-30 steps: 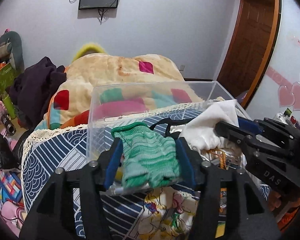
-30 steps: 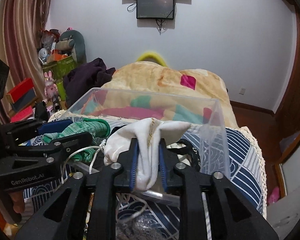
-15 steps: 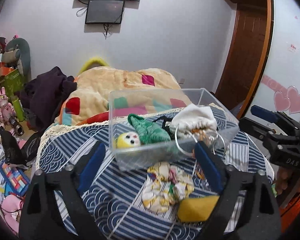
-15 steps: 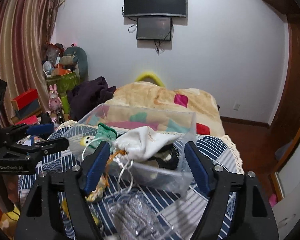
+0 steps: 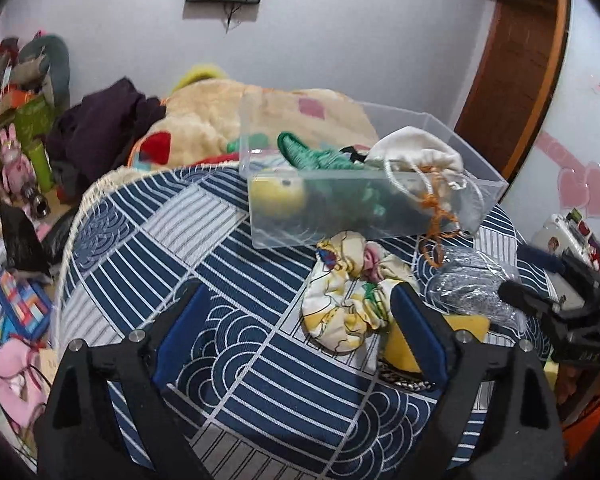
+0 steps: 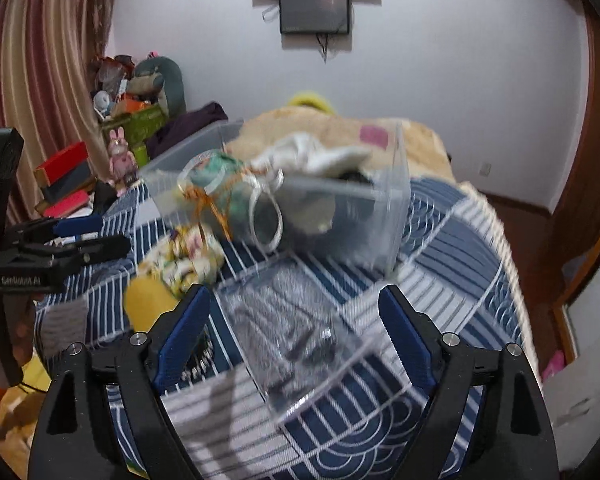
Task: Organize soft objects
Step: 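Grasp the floral scrunchie with the left tool while the right tool grasps the silver foil bag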
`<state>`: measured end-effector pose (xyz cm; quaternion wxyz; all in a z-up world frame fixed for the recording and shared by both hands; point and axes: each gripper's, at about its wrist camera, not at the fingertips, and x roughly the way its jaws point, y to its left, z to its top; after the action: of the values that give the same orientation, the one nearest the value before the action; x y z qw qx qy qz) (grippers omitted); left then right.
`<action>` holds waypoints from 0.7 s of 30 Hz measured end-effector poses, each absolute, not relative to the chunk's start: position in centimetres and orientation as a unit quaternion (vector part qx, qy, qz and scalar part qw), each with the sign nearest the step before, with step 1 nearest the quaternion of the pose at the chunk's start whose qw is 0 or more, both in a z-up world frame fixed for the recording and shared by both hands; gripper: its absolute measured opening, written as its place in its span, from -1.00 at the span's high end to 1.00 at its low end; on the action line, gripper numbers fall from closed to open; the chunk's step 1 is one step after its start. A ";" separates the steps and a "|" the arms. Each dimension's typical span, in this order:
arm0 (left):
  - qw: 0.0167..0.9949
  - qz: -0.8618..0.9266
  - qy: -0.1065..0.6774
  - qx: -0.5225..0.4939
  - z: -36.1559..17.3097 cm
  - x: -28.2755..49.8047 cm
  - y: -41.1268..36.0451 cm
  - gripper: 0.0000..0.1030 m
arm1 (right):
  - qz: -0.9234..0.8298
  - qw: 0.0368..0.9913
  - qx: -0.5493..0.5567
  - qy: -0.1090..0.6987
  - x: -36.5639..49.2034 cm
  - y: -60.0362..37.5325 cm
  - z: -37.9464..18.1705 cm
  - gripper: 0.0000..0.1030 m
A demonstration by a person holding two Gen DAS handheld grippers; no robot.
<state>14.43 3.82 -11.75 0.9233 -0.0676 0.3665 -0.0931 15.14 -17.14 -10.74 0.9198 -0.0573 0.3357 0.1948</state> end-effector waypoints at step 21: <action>0.907 -0.146 0.393 -0.046 -13.3 15.3 0.9 0.76 | 0.196 0.916 -0.040 0.348 14.5 -17.8 -11.7 0.45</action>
<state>15.30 0.86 -13.34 0.9066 -0.0459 0.3932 -0.1463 14.46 -17.80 -11.67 0.9159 -0.0397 0.3478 0.1962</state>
